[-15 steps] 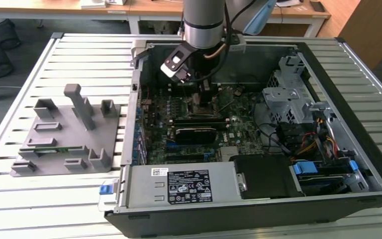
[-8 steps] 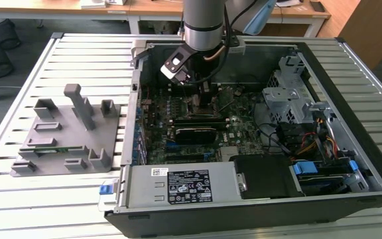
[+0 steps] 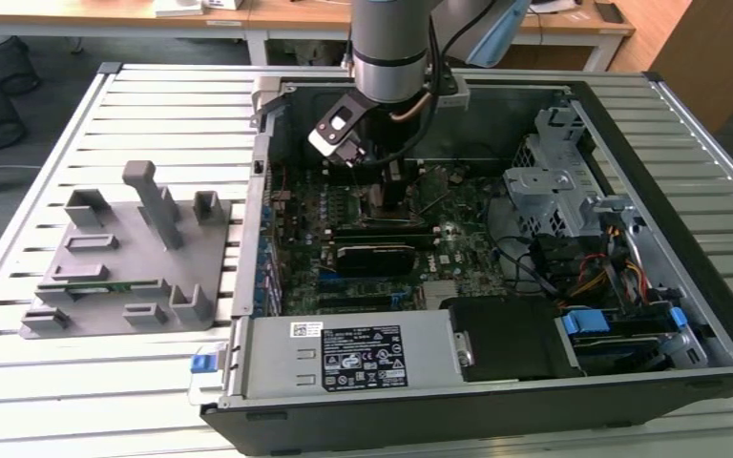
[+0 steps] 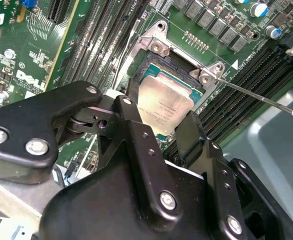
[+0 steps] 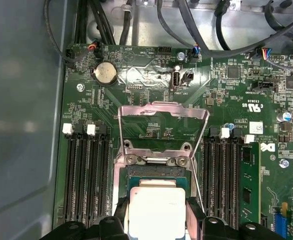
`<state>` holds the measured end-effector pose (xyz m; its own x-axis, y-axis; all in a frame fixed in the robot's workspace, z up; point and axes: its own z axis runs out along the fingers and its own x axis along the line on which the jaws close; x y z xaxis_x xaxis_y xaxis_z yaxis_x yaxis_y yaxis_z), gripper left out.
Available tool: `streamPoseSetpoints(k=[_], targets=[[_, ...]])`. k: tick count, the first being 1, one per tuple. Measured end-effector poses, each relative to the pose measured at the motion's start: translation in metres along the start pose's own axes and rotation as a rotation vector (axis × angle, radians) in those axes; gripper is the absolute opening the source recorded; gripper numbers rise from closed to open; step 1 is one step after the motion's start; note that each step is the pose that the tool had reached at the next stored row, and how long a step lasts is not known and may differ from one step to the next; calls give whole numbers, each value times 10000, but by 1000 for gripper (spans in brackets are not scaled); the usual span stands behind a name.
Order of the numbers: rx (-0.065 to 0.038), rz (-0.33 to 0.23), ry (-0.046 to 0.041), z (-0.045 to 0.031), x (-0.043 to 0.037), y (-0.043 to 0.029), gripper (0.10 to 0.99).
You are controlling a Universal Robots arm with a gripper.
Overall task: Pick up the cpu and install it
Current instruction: 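Place the cpu into insertion slot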
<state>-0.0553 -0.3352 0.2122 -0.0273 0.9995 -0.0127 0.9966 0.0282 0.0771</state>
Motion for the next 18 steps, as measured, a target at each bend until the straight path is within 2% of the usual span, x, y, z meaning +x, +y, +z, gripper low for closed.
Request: streamPoseSetpoints(k=[18], targets=[[-1, 11, 1, 101, 1, -4, 537]])
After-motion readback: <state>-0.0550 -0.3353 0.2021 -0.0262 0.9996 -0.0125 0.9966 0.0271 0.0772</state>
